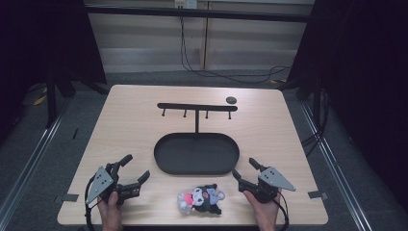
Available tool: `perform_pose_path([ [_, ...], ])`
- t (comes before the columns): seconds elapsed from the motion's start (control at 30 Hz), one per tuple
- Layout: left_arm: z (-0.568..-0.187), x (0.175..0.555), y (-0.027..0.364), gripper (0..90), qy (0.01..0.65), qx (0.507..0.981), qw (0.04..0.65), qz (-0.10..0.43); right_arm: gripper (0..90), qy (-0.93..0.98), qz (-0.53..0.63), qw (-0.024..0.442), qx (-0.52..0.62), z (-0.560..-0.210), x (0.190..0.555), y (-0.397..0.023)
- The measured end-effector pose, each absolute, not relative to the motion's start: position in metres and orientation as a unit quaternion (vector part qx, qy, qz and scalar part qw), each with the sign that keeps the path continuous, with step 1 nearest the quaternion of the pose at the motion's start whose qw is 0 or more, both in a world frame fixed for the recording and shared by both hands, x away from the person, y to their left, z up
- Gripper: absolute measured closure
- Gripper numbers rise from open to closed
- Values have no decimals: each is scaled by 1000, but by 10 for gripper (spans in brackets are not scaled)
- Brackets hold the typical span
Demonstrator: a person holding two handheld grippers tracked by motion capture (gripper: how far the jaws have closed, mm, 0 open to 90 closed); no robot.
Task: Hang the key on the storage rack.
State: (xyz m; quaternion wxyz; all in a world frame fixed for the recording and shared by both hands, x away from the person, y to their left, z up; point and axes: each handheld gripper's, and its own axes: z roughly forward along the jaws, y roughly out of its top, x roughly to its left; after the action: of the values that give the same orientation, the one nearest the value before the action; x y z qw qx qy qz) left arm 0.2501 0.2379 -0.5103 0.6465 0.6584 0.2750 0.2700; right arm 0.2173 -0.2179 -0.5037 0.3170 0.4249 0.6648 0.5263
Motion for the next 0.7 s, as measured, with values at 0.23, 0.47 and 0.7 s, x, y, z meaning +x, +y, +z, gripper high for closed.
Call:
perform_pose_path([
  [0.23,-510,250,238,151,275,658,646,270,301,698,513,278,415,-493,221,-212],
  [0.47,-510,250,238,151,275,659,646,270,368,735,482,245,410,-475,228,-206],
  [0.7,-510,250,238,152,275,659,646,270,413,774,459,197,388,-467,238,-198],
])
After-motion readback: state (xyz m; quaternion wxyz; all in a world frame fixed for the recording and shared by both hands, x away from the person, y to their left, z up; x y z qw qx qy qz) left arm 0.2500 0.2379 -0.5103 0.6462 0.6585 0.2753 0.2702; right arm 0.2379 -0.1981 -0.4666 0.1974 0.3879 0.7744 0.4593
